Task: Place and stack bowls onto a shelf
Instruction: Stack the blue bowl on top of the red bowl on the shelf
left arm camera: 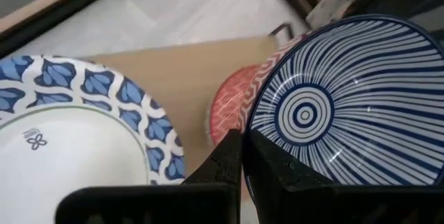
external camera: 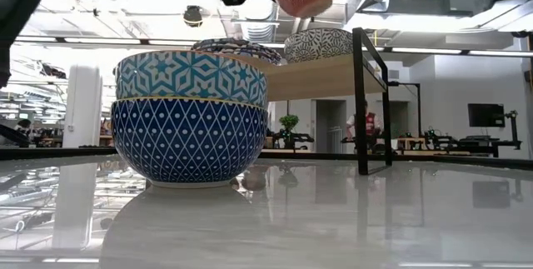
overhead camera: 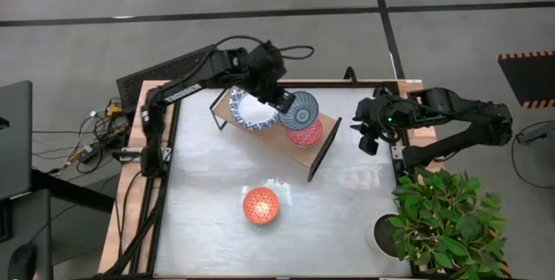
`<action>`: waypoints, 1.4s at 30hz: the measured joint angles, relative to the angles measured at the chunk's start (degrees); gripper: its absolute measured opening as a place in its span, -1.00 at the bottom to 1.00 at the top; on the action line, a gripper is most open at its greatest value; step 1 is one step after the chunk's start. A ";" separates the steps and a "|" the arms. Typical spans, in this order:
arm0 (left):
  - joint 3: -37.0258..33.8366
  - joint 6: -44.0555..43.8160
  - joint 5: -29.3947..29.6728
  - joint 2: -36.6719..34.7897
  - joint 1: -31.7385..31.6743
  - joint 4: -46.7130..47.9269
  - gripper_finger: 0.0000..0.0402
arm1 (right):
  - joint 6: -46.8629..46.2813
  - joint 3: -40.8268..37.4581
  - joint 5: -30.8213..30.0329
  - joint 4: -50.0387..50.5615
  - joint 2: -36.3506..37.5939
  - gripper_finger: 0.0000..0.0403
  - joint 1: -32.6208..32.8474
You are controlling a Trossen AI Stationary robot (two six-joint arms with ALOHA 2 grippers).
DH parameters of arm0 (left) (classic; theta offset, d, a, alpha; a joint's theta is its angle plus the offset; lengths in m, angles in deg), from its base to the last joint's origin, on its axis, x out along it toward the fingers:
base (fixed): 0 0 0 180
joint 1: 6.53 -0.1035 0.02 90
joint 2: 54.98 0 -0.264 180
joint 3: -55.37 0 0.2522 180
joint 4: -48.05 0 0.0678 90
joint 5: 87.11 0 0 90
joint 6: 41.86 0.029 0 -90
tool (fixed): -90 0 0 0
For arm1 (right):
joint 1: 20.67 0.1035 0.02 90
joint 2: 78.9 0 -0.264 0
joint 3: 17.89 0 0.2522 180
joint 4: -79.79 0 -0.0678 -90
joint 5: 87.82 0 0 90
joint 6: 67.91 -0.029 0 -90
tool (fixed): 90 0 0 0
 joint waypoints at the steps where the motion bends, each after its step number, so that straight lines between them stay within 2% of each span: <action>1: 2.04 0.67 0.02 1.53 0.00 2.11 -1.00 | -0.01 0.00 0.00 0.00 0.00 -0.35 0.00; 8: 0.88 2.34 -2.95 4.62 0.02 4.18 -1.00 | -0.04 0.01 0.00 -0.09 0.00 -0.35 0.00; 17: 1.13 2.90 0.58 6.01 -0.03 2.69 -1.00 | -0.05 0.00 0.00 -0.04 0.00 -0.35 0.00; 42: 1.06 4.73 0.74 7.37 1.35 1.29 -1.00 | 0.94 0.01 -0.04 -0.02 -0.01 -0.35 -0.04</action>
